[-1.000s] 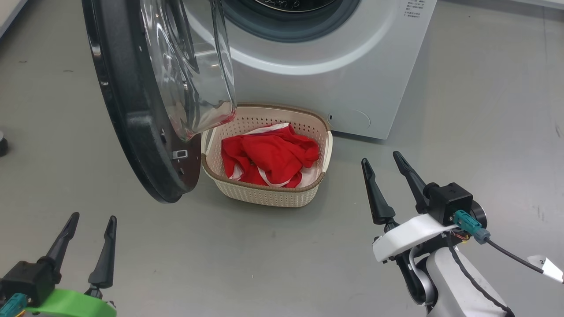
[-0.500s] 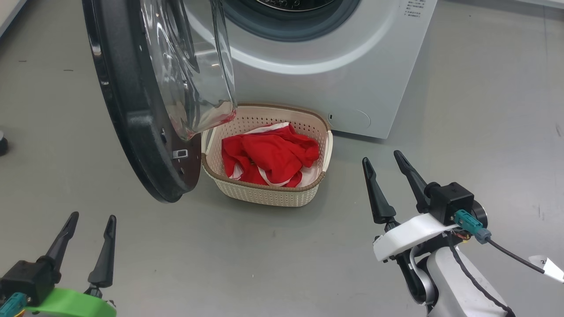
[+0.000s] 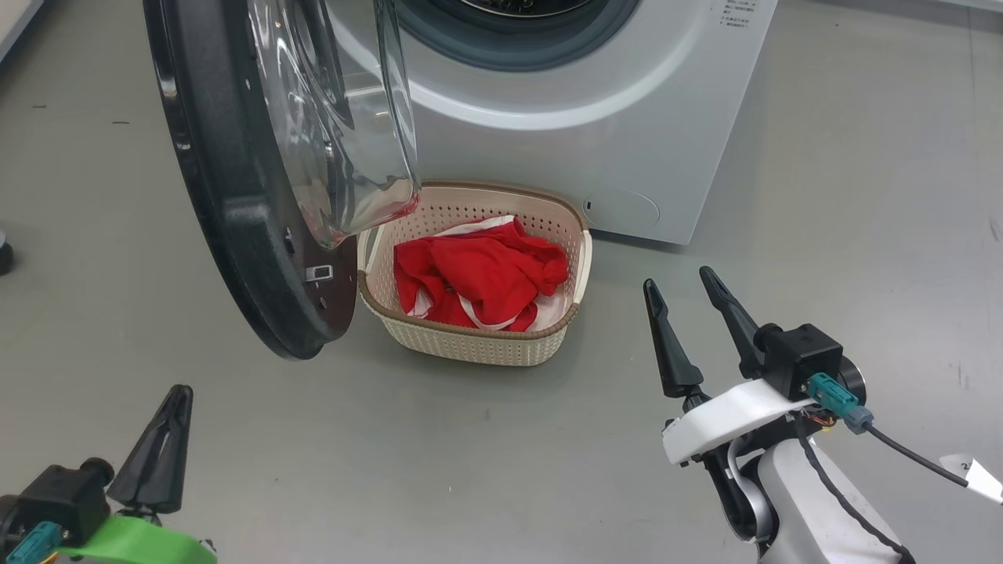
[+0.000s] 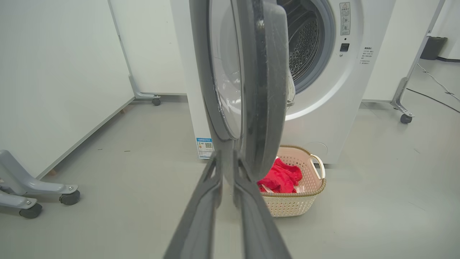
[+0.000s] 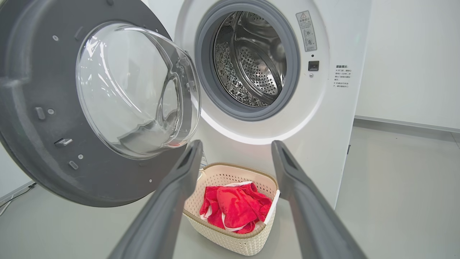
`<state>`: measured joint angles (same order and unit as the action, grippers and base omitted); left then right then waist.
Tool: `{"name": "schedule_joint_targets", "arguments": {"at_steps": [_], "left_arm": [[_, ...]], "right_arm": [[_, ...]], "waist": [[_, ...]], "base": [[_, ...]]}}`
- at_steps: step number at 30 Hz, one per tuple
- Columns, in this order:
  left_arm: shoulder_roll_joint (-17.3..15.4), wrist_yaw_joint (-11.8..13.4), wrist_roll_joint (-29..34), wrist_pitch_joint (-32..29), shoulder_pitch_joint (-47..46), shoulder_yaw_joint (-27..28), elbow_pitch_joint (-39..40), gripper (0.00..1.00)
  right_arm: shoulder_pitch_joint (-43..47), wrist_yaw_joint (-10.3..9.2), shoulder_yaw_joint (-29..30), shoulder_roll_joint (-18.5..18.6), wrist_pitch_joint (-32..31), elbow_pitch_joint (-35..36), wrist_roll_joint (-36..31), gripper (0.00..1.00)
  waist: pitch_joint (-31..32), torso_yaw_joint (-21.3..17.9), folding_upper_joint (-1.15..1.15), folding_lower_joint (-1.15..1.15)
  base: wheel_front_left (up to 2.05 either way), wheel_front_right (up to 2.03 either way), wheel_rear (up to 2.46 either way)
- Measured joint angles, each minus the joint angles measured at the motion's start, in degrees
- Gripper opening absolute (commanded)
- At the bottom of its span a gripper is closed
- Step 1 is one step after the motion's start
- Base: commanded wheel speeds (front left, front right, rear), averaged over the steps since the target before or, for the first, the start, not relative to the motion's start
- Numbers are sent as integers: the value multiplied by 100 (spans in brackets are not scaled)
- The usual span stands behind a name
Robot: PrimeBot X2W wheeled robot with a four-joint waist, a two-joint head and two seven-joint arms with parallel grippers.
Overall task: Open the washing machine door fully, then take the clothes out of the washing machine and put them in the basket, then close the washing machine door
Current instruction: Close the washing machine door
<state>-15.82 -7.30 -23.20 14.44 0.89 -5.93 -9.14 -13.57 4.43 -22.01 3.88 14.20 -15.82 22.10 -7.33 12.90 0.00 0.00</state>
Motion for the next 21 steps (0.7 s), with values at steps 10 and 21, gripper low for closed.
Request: {"name": "schedule_joint_targets", "arguments": {"at_steps": [10, 21], "left_arm": [[-60, -4, -443, 0, -14, 1, 31, 0], [-318, -5, -2506, -679, -763, 452, 527, 0]], "right_arm": [[0, 0, 0, -7, 0, 3, 0, 100], [-1, 3, -27, -11, 0, 2, -2, 100]], "waist": [[-40, -14, 0, 0], [-55, 3, 0, 0]], "base": [[0, 0, 0], [0, 0, 0]]}}
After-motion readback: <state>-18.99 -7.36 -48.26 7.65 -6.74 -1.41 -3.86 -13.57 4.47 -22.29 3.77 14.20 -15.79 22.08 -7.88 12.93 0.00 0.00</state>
